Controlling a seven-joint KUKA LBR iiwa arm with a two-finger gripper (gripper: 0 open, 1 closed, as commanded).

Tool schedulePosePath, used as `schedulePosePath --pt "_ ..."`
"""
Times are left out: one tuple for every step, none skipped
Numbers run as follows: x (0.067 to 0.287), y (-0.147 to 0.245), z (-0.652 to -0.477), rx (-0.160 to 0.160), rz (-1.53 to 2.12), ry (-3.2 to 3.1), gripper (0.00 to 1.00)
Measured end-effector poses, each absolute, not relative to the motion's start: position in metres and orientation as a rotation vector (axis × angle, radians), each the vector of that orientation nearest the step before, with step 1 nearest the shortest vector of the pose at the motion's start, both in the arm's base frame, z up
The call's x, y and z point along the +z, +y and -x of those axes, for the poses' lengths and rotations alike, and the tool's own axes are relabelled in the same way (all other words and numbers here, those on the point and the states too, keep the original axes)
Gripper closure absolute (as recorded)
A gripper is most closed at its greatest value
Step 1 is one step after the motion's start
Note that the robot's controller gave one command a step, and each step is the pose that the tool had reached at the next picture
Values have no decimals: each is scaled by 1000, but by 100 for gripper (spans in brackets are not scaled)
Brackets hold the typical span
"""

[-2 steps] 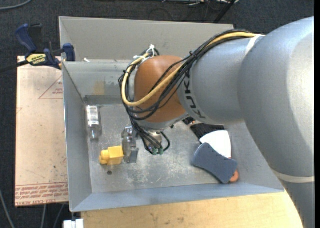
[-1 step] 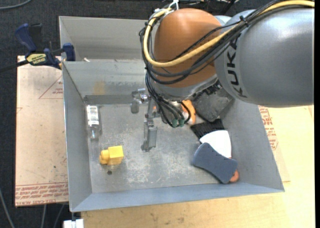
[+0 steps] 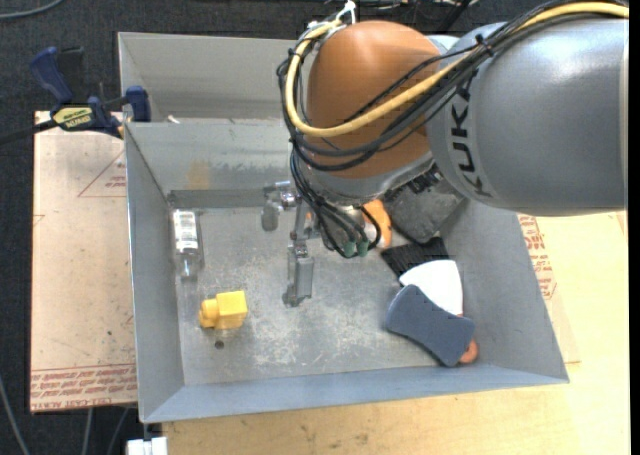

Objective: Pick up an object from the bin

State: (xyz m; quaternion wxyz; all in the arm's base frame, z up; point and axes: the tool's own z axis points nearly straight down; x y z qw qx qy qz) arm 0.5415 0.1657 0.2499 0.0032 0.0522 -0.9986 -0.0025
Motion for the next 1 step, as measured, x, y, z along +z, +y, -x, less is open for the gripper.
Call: schedulePosePath --pt "206 190 -533 -10 -246 -3135 0"
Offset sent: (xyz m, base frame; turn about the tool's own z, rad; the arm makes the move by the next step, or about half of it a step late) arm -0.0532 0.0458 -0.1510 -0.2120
